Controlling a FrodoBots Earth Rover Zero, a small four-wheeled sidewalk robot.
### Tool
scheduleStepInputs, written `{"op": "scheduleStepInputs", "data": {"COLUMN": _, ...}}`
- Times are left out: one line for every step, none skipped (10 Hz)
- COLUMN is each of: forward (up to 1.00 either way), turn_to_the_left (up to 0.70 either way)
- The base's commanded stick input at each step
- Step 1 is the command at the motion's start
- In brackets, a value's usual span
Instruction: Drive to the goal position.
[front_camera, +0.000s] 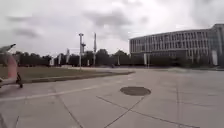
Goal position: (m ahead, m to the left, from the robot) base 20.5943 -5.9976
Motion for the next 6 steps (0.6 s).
{"op": "scheduleStepInputs", "data": {"forward": 0.0, "turn_to_the_left": -0.6}}
{"op": "scheduleStepInputs", "data": {"forward": 0.0, "turn_to_the_left": -0.6}}
{"op": "scheduleStepInputs", "data": {"forward": 0.0, "turn_to_the_left": -0.6}}
{"op": "scheduleStepInputs", "data": {"forward": 0.0, "turn_to_the_left": -0.6}}
{"op": "scheduleStepInputs", "data": {"forward": 0.0, "turn_to_the_left": -0.6}}
{"op": "scheduleStepInputs", "data": {"forward": 0.0, "turn_to_the_left": -0.6}}
